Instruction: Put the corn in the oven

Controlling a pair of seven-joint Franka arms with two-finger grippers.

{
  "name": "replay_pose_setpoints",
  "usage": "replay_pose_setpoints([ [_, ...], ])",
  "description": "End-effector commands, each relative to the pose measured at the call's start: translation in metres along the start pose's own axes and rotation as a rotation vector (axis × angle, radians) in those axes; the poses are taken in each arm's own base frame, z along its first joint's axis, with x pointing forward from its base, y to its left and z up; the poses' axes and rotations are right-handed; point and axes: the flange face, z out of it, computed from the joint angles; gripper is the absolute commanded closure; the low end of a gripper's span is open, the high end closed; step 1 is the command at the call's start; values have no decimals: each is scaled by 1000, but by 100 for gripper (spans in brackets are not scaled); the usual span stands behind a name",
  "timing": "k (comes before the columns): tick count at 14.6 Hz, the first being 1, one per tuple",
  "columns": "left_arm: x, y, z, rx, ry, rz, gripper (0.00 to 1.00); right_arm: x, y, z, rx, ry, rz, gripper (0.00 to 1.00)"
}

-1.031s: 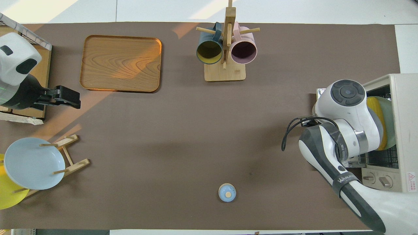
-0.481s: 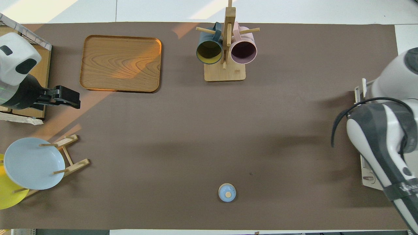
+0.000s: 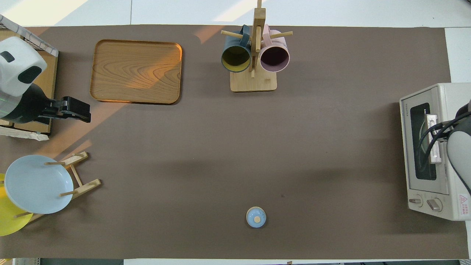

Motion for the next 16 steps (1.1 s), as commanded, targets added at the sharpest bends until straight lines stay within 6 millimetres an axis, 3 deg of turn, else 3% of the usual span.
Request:
replay_pose_setpoints([
  [1,-8,-4,-2,18,0,2,0,1,-12,-39,97,33,-13,78],
  [3,-8,-4,-2,18,0,2,0,0,-14,-41,136,24,-13,75],
  [4,-8,-4,-2,18,0,2,0,1,-15,-41,143,27,-14,51],
  [5,-8,-4,-2,18,0,2,0,3,-15,-40,139,28,-14,1],
  [12,-8,-4,-2,18,0,2,0,13,-38,-47,155,-13,16,0],
  [15,-8,-4,-2,18,0,2,0,14,-27,-48,138,-9,33,0],
  [16,-8,-4,-2,18,0,2,0,17,-25,-57,130,7,32,0],
])
